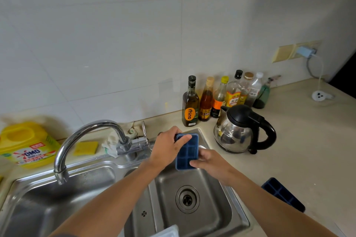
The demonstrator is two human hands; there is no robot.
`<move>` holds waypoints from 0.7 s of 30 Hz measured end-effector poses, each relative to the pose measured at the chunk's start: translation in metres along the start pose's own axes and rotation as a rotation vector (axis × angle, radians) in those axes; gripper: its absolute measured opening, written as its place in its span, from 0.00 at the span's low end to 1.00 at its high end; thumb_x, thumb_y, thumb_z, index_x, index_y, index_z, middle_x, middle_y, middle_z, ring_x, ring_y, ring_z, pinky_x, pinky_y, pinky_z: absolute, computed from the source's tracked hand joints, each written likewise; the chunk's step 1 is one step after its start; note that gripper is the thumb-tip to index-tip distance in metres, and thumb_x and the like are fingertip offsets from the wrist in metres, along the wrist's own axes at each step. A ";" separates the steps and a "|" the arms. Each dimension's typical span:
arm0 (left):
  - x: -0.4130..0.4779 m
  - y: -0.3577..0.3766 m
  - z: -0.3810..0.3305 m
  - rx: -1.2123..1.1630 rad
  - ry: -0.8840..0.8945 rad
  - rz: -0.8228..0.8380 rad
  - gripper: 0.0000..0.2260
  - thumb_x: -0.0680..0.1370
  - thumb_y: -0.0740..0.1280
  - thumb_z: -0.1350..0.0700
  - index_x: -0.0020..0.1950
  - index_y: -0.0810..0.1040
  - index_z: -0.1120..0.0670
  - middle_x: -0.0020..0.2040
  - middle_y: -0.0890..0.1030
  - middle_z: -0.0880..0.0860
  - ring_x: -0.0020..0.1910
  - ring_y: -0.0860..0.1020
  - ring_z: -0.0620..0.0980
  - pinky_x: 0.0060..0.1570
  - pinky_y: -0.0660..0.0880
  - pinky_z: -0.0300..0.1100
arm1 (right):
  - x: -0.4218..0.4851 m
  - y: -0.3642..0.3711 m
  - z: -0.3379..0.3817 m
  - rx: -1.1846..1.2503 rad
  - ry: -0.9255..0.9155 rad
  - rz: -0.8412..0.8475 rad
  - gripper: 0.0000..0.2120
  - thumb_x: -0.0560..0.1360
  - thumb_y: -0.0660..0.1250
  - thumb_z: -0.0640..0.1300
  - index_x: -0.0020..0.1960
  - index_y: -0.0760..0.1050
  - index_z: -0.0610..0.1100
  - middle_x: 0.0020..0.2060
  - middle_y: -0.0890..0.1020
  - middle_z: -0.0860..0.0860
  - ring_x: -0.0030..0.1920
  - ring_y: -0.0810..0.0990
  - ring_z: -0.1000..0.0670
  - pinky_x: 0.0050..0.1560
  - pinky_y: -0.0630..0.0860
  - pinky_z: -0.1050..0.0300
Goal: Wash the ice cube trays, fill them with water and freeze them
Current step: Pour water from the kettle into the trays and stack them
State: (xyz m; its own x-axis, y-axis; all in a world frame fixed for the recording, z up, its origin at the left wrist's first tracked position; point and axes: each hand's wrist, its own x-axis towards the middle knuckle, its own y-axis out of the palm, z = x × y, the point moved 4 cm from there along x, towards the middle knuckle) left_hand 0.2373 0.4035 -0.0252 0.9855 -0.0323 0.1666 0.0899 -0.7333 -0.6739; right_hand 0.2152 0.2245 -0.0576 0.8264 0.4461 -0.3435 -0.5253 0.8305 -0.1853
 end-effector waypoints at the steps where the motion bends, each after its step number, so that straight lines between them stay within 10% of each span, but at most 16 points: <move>1: 0.000 0.003 -0.001 -0.015 -0.019 0.000 0.11 0.79 0.65 0.39 0.45 0.72 0.45 0.39 0.79 0.43 0.38 0.78 0.40 0.34 0.73 0.29 | -0.001 -0.004 -0.002 0.002 0.006 0.007 0.16 0.79 0.70 0.40 0.67 0.78 0.45 0.58 0.85 0.52 0.61 0.82 0.55 0.65 0.76 0.55; 11: 0.013 0.080 -0.069 -0.259 -0.264 -0.036 0.17 0.81 0.66 0.42 0.47 0.78 0.57 0.40 0.82 0.53 0.39 0.81 0.50 0.38 0.79 0.48 | -0.042 -0.103 -0.026 0.018 0.056 0.004 0.12 0.78 0.71 0.44 0.62 0.79 0.48 0.54 0.86 0.50 0.56 0.84 0.49 0.59 0.80 0.50; 16: 0.018 0.155 -0.128 -0.603 -0.523 -0.001 0.19 0.82 0.64 0.42 0.53 0.78 0.58 0.47 0.85 0.56 0.39 0.86 0.46 0.32 0.82 0.43 | -0.085 -0.194 -0.043 0.089 0.075 -0.102 0.12 0.79 0.71 0.45 0.61 0.76 0.44 0.51 0.86 0.44 0.43 0.86 0.47 0.44 0.80 0.55; 21: 0.014 0.227 -0.172 -0.443 -0.589 0.196 0.21 0.81 0.60 0.35 0.56 0.78 0.52 0.45 0.86 0.53 0.38 0.87 0.49 0.35 0.83 0.42 | -0.124 -0.267 -0.092 0.134 0.138 -0.152 0.08 0.81 0.68 0.44 0.56 0.77 0.40 0.44 0.86 0.42 0.38 0.82 0.46 0.36 0.75 0.55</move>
State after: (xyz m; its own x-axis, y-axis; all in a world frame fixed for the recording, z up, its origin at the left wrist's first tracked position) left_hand 0.2471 0.1202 -0.0521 0.9027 0.0866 -0.4216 -0.0383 -0.9595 -0.2791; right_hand 0.2343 -0.0828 -0.0508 0.8536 0.2702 -0.4453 -0.3578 0.9255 -0.1243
